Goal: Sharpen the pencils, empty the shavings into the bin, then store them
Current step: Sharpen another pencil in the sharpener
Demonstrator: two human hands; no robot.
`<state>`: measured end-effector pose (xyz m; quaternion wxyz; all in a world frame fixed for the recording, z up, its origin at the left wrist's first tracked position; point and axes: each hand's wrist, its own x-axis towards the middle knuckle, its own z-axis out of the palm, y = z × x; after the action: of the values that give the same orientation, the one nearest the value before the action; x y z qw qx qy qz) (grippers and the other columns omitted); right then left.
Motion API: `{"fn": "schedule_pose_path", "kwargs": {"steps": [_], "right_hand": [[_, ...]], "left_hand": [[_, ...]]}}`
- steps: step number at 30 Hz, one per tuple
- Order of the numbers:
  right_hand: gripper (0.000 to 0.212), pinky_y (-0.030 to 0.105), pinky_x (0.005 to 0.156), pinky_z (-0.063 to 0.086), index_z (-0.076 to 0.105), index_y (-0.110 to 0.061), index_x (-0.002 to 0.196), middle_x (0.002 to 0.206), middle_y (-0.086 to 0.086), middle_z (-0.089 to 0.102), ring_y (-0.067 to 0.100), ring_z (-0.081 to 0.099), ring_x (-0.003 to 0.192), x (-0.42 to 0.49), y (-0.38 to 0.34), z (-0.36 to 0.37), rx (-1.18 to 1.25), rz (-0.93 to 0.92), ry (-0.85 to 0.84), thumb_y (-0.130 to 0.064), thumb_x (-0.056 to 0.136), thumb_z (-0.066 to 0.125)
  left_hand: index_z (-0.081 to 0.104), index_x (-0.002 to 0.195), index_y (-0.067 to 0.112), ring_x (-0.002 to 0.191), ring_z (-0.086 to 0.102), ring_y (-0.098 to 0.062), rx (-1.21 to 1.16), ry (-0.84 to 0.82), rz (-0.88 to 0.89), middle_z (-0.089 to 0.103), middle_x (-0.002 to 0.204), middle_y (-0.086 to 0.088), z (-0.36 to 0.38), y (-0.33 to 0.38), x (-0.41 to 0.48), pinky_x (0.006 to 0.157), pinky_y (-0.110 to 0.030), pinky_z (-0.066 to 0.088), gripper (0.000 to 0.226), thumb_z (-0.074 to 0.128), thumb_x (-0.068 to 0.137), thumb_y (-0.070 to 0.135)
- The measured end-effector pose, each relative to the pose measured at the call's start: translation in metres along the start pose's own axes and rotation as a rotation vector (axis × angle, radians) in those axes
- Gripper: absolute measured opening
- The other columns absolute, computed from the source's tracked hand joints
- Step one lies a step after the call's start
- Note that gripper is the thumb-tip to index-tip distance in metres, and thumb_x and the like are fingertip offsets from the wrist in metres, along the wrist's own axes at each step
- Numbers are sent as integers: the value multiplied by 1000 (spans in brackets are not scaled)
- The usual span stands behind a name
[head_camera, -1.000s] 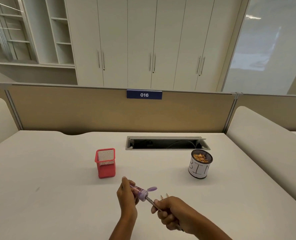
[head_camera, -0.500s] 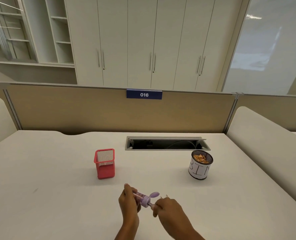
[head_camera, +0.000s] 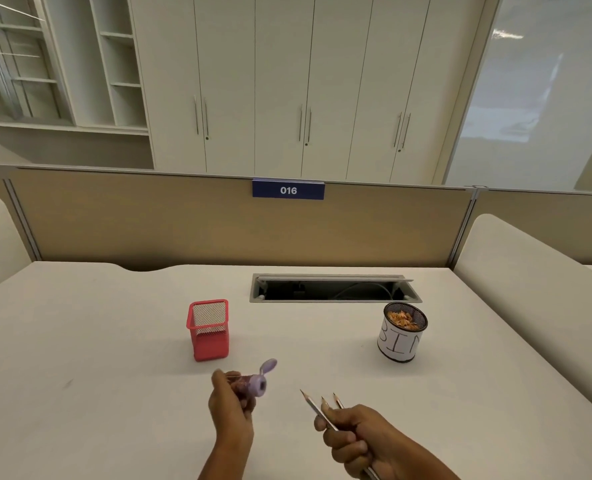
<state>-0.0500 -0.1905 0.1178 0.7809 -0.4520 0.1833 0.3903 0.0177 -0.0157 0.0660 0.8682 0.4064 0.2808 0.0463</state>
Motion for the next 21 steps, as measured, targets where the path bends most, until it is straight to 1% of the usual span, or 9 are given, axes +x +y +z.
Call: {"fn": "schedule_pose_path", "kwargs": {"steps": [2, 5, 7, 8, 10, 12, 14, 16, 21], "right_hand": [[40, 12, 27, 18, 59, -10, 65, 40, -4, 34, 4, 27, 28, -3, 2, 1, -132, -105, 84, -27, 97, 41], [34, 12, 33, 21, 62, -13, 69, 41, -6, 42, 4, 31, 31, -3, 5, 4, -362, -295, 244, -25, 96, 47], [28, 13, 35, 23, 64, -13, 69, 41, -7, 45, 4, 33, 32, -2, 7, 6, -471, -416, 340, -20, 94, 52], [26, 13, 35, 23, 66, -14, 70, 42, -7, 45, 4, 34, 32, -1, 8, 6, -509, -470, 380, -17, 93, 54], [24, 12, 38, 27, 67, -17, 72, 46, -8, 47, 3, 37, 36, 1, 10, 4, -607, -555, 469, -14, 92, 55], [24, 10, 48, 35, 66, -25, 75, 55, -9, 52, 2, 43, 46, 3, 12, 2, -738, -608, 570, -15, 92, 54], [24, 9, 58, 39, 64, -30, 79, 71, -10, 59, 2, 47, 58, 8, 14, -1, -831, -639, 647, -15, 92, 52], [20, 7, 60, 38, 66, -29, 88, 85, -8, 58, 0, 48, 64, 14, 17, -5, -900, -656, 719, -16, 92, 51], [24, 14, 61, 34, 62, -18, 110, 95, 0, 47, 11, 48, 77, 35, 22, -20, -1130, -640, 877, -21, 95, 44]], "left_hand": [[47, 67, 13, 43, 40, -11, -20, 21, -8, 48, 52, -5, -3, 1, 0, 31, -5, 29, 36, 35, 95, 31], [47, 68, 9, 22, 31, -2, -53, 11, -10, 45, 31, 3, -3, -1, -1, 28, -6, 23, 39, 33, 97, 31], [48, 70, 8, 22, 33, -2, -96, 2, -25, 46, 30, 4, -2, -3, -2, 28, -6, 25, 38, 34, 98, 30], [48, 71, 8, 23, 36, -2, -121, 1, -40, 50, 35, 1, -2, -4, -3, 29, -6, 28, 36, 36, 98, 29], [47, 72, 9, 29, 44, -6, -169, 0, -77, 51, 56, -9, -2, -7, -6, 31, -7, 34, 32, 40, 98, 28], [47, 73, 8, 48, 47, -16, -200, 0, -112, 47, 70, -11, -2, -10, -8, 33, -9, 40, 30, 43, 97, 27], [48, 75, 6, 60, 43, -18, -220, -3, -137, 48, 75, -12, -3, -14, -10, 35, -11, 45, 29, 45, 96, 26], [49, 75, 5, 65, 46, -19, -235, -17, -151, 50, 78, -12, -5, -17, -12, 38, -13, 48, 27, 47, 95, 24], [53, 78, 1, 74, 54, -19, -209, -123, -163, 55, 83, -12, -9, -23, -17, 47, -16, 55, 25, 47, 95, 18]]}}
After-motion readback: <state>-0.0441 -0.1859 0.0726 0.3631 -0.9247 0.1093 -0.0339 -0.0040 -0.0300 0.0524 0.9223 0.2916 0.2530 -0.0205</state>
